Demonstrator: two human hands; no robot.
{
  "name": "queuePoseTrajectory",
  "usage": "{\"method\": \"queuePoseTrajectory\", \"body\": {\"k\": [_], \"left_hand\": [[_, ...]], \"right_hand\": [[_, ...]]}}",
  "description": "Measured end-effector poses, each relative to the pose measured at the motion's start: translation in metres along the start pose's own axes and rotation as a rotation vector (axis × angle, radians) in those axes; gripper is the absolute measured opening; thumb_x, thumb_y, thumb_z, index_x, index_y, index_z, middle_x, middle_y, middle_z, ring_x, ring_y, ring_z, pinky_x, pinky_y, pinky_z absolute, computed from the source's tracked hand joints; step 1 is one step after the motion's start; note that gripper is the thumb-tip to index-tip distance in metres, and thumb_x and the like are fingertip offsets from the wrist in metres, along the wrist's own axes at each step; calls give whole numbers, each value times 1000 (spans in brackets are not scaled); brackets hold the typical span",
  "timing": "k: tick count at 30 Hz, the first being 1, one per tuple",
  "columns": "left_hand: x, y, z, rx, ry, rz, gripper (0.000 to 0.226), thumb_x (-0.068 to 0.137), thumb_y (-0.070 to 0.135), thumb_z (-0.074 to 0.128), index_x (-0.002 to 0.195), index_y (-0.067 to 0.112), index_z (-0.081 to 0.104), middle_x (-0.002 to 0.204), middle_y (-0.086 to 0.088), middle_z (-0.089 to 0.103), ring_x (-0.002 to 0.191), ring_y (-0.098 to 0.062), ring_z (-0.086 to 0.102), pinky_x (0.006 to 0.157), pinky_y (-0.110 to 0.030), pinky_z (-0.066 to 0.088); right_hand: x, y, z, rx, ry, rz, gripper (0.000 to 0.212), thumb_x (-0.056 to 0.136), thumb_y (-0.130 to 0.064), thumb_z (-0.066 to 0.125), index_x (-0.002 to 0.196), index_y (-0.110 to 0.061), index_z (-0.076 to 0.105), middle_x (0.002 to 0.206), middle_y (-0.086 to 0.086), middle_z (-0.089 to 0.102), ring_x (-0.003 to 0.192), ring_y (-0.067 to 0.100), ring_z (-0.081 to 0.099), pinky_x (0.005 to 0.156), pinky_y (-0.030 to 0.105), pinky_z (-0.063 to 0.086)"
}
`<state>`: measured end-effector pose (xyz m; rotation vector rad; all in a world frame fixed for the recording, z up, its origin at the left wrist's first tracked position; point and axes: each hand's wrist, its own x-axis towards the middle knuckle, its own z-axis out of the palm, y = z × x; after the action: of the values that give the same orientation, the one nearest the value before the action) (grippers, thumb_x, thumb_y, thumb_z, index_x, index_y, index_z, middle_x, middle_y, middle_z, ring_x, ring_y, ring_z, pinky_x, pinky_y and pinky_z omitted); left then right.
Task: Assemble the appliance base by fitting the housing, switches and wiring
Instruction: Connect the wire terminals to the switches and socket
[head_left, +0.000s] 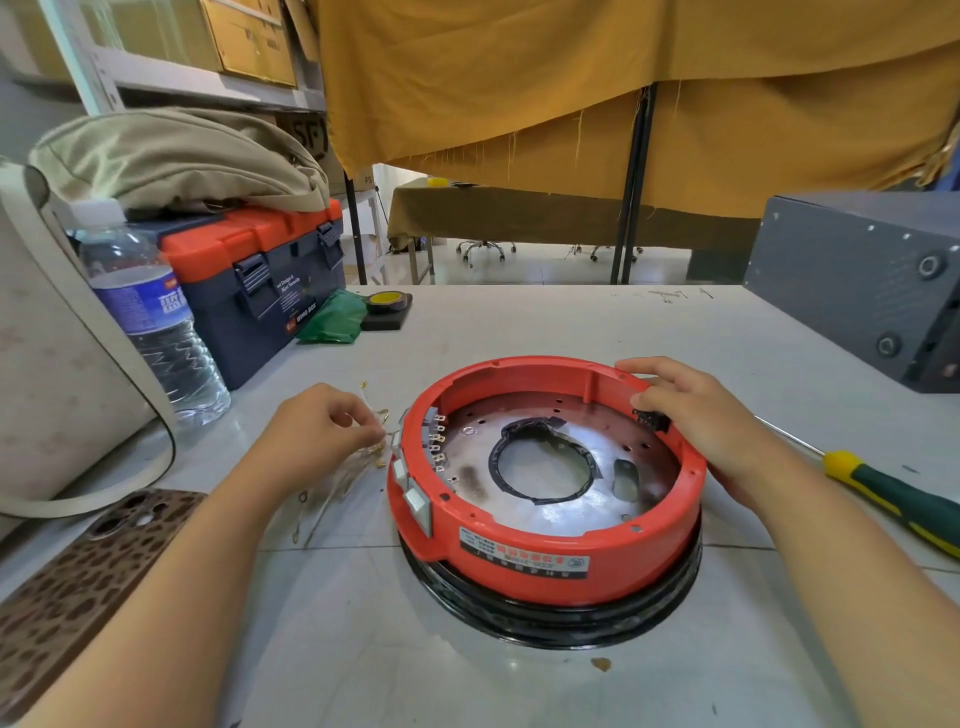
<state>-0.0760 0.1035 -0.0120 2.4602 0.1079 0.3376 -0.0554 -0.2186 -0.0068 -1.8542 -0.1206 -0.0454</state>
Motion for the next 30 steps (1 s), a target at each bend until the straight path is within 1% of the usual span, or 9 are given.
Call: {"method": "queuePoseTrajectory", "body": {"k": [2, 6, 9, 11, 16, 21, 23, 26, 30], "left_hand": [[0, -1, 1, -125, 56, -26, 14, 83, 20, 69, 70, 21, 67, 76, 4, 66, 72, -12, 59, 59, -25, 43], [2, 1, 1, -322, 191, -46, 12, 90, 17, 60, 77, 17, 62, 74, 4, 70, 71, -14, 62, 60, -26, 46], [3, 2, -2, -439, 272, -36, 10, 91, 16, 58, 82, 17, 60, 76, 9, 72, 70, -8, 62, 65, -30, 49], [2, 2, -4, -529, 315, -22, 10, 91, 15, 58, 81, 17, 59, 81, 11, 73, 65, -2, 61, 63, -27, 48], [-1, 6, -9, -736, 282, 70, 13, 87, 5, 62, 85, 18, 61, 82, 5, 75, 61, -5, 61, 60, -14, 50], [-5, 11, -11, -718, 228, 162, 25, 83, -1, 64, 95, 21, 68, 90, 2, 73, 63, -6, 62, 62, -13, 50], [-5, 13, -11, -713, 216, 175, 25, 83, 0, 65, 94, 22, 69, 89, 4, 73, 62, -5, 61, 62, -13, 50], [-6, 13, -12, -687, 194, 177, 23, 83, 4, 66, 93, 24, 70, 89, 7, 73, 64, -6, 63, 61, -16, 50], [-7, 15, -14, -715, 189, 165, 20, 82, 5, 68, 92, 22, 72, 88, 2, 73, 67, -15, 70, 61, -21, 54]], "right_hand": [[0, 0, 0, 1, 2, -1, 32, 88, -6, 53, 107, -29, 65, 77, -15, 68, 72, 5, 64, 65, 19, 48], [-1, -1, 0, 11, 4, 5, 33, 88, -6, 53, 109, -28, 65, 95, -6, 69, 84, 16, 64, 77, 27, 50], [-1, -1, 0, 15, 4, 10, 33, 88, -6, 53, 109, -28, 66, 92, -6, 69, 81, 14, 64, 73, 26, 50], [-1, -1, 1, 17, 3, 10, 33, 88, -5, 53, 108, -28, 66, 90, -8, 69, 77, 12, 64, 69, 24, 49], [-1, -1, 1, 14, 2, 16, 33, 88, -5, 53, 107, -30, 66, 93, -7, 70, 80, 13, 64, 71, 25, 49], [-2, -2, 1, 20, 4, 20, 33, 88, -4, 53, 108, -27, 66, 97, -5, 70, 82, 14, 64, 73, 27, 50], [-2, -2, 1, 22, 5, 24, 33, 89, -4, 53, 109, -26, 66, 99, -5, 70, 82, 13, 65, 71, 26, 49], [-2, -2, 1, 21, 5, 30, 34, 89, -3, 52, 109, -27, 66, 100, -5, 70, 84, 15, 65, 75, 27, 50], [-3, -3, 1, 12, 4, 31, 33, 89, -4, 52, 108, -28, 66, 98, -6, 70, 82, 14, 65, 71, 26, 49]]}}
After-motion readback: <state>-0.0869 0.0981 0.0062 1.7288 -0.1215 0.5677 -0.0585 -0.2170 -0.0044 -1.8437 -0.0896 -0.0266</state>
